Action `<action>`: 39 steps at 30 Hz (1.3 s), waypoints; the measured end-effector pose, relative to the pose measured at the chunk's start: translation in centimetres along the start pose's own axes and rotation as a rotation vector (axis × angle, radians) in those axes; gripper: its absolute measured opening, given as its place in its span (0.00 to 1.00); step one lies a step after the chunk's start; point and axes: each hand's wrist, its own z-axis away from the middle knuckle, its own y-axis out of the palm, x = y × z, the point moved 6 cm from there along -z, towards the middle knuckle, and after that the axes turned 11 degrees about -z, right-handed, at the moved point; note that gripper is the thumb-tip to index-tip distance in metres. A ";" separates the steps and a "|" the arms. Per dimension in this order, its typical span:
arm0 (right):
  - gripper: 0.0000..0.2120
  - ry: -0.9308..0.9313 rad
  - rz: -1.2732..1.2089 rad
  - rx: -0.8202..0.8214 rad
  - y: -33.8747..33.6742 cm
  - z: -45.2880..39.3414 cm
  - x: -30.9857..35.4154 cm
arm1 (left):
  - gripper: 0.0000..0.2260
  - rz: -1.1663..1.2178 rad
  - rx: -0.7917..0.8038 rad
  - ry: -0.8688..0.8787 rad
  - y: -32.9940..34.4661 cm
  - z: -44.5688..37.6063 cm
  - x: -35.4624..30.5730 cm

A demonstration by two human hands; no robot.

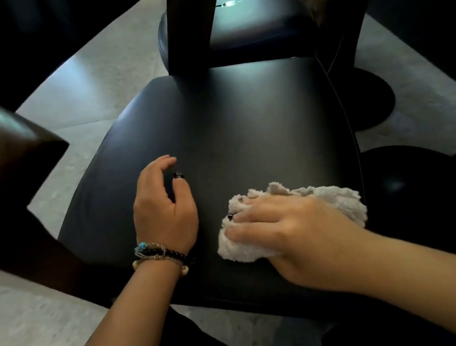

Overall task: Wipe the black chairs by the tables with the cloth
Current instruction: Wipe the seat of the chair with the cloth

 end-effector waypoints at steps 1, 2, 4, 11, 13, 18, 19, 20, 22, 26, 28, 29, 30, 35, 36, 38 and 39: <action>0.18 -0.016 0.004 -0.012 -0.8 -0.1 -0.8 | 0.17 -0.017 0.016 -0.004 0.2 0.0 0.0; 0.19 0.020 0.010 -0.023 -1.7 -0.8 -2.1 | 0.19 -0.031 0.034 -0.012 0.3 0.0 0.1; 0.22 0.237 0.095 -0.074 -4.0 -3.1 -6.3 | 0.25 -0.046 0.082 -0.032 0.6 0.1 0.2; 0.20 0.449 0.129 -0.063 -2.1 -5.2 -6.9 | 0.31 -0.275 0.201 0.015 1.6 0.3 -0.1; 0.19 0.314 0.144 -0.035 -0.7 -2.9 -3.2 | 0.29 -0.371 0.250 0.029 1.8 0.1 0.0; 0.23 0.186 -0.091 -0.017 -1.6 0.5 -0.4 | 0.27 -0.524 0.342 0.050 2.4 0.1 0.0; 0.24 0.223 -0.128 -0.069 -2.7 0.0 -1.5 | 0.26 -0.533 0.352 0.051 2.4 0.1 0.0; 0.25 0.257 -0.116 -0.130 -4.0 -0.7 -2.8 | 0.26 -0.538 0.358 0.054 2.4 0.1 0.0; 0.26 0.356 0.001 -0.145 -5.7 -1.9 -6.1 | 0.24 -0.543 0.362 0.053 2.3 0.1 0.0; 0.28 0.546 0.111 0.063 -3.6 -1.9 -10.3 | 0.26 -0.546 0.375 0.040 2.3 0.1 -0.2; 0.25 0.434 0.148 0.029 -3.2 -1.8 -9.7 | 0.25 -0.547 0.376 0.044 2.3 0.1 -0.2; 0.24 0.382 0.140 -0.007 -3.5 -1.6 -9.1 | 0.24 -0.546 0.376 0.046 2.3 0.1 -0.1; 0.24 0.355 0.114 -0.040 -3.8 -1.4 -8.6 | 0.23 -0.549 0.375 0.047 2.4 0.1 -0.1; 0.21 0.191 -0.031 -0.026 -2.1 1.5 -3.3 | 0.21 -0.582 0.391 0.055 2.4 0.1 0.1; 0.21 0.147 -0.044 0.002 -1.7 1.8 -2.5 | 0.21 -0.589 0.395 0.061 2.4 0.1 0.1; 0.21 0.149 -0.059 0.004 -1.6 1.5 -2.3 | 0.21 -0.593 0.401 0.071 2.5 0.1 -0.1; 0.22 0.178 -0.055 -0.016 -1.5 1.2 -2.3 | 0.21 -0.591 0.404 0.070 2.5 0.1 -0.1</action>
